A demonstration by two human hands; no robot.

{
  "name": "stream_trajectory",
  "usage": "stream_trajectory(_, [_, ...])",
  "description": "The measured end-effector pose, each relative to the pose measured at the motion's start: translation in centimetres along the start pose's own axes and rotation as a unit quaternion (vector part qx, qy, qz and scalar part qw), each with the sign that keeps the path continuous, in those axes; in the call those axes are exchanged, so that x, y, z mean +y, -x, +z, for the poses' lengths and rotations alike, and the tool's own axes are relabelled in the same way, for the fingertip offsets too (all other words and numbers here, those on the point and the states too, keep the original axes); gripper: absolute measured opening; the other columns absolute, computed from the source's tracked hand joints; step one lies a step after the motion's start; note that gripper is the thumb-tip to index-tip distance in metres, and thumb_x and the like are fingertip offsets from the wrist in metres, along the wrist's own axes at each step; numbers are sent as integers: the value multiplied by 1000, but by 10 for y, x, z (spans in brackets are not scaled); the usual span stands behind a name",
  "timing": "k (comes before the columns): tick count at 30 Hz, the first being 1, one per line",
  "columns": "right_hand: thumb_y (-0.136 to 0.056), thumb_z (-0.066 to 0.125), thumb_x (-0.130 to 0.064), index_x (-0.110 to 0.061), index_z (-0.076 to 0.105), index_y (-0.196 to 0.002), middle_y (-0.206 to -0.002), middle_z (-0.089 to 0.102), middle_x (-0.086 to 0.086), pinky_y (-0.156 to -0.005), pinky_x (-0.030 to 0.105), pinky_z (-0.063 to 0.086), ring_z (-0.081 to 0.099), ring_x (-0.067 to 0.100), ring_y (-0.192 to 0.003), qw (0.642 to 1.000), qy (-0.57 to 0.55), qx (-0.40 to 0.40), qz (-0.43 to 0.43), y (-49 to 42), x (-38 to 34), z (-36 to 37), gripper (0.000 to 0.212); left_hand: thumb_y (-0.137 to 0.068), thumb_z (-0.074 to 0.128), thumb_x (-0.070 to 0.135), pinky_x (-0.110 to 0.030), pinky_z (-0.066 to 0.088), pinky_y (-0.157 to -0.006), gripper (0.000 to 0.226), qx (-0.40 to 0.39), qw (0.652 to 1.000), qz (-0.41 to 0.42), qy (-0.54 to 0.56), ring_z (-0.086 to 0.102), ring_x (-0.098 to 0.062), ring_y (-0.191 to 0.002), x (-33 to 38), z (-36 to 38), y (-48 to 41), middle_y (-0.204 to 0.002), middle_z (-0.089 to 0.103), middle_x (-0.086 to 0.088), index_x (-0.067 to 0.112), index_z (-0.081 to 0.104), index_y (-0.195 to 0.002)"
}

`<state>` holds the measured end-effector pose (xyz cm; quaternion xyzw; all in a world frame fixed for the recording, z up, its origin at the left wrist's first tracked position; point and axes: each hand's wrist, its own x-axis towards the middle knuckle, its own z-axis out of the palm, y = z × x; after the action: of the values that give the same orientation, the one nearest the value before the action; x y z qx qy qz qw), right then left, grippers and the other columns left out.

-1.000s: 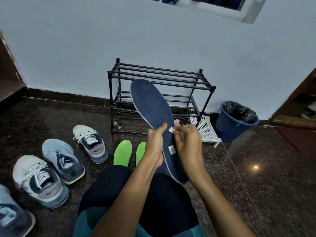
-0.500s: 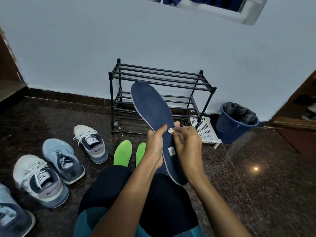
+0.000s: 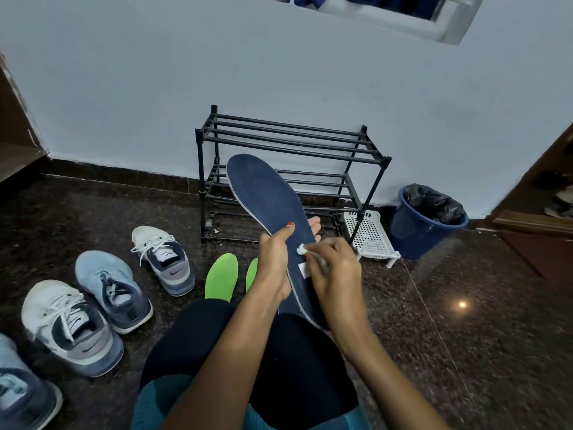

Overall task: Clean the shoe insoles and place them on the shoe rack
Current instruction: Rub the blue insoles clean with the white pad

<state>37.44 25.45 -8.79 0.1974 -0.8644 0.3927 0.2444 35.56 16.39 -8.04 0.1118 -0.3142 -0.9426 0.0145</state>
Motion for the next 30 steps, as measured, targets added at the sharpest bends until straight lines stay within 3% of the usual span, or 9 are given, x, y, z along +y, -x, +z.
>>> stream_trajectory(3, [-84, 58, 3, -3, 69, -94, -88, 54, 4, -73, 21, 42, 56, 24, -83, 1000, 5, 23, 16, -5, 5, 1, 16, -99, 32, 3, -26, 58, -71, 30, 1, 1000, 1, 6, 72, -18, -85, 0, 0, -1, -102, 70, -17, -9, 54, -117])
stream_trajectory(8, [-83, 53, -10, -4, 69, -94, -85, 49, -4, -70, 19, 42, 55, 20, -78, 1000, -18, 0, 0, 14, -3, 11, 21, -100, 32, 5, -23, 58, -68, 34, 19, 1000, 4, -6, 70, -18, -85, 1, -3, -2, -99, 70, -14, -11, 52, -122])
stream_trajectory(14, [-83, 57, -2, -4, 69, -94, -87, 52, 0, -72, 21, 43, 56, 22, -81, 1000, -11, -1, 12, 11, 0, 3, 16, -101, 32, 7, -24, 58, -69, 35, 14, 1000, -14, -20, 70, -18, -86, 0, -3, -2, -101, 69, -15, -11, 52, -123])
stream_trajectory(19, [-83, 61, 0, -12, 70, -95, -89, 56, -2, -75, 15, 37, 55, 18, -87, 999, -5, 24, 48, 4, 5, -3, 19, -100, 33, 9, -24, 58, -71, 33, 9, 999, -38, -13, 70, -19, -88, 1, -3, -2, -99, 70, -15, -8, 57, -113])
stream_trajectory(25, [-81, 65, 0, -14, 71, -89, -85, 60, -5, -72, 4, 38, 54, -11, -84, 989, -94, 29, 108, 1, 1, -8, 17, -96, 42, 25, -25, 53, -75, 35, -12, 994, -101, -29, 69, -13, -85, 5, -3, -1, -101, 72, -7, 3, 67, -105])
stream_trajectory(30, [-82, 64, -6, -15, 71, -92, -90, 63, 1, -72, 5, 40, 57, 0, -83, 988, -80, 36, 129, -8, -1, -5, 15, -94, 45, 33, -28, 55, -71, 37, -56, 990, -122, -34, 71, -14, -78, 3, 1, 2, -98, 73, -7, 5, 67, -102])
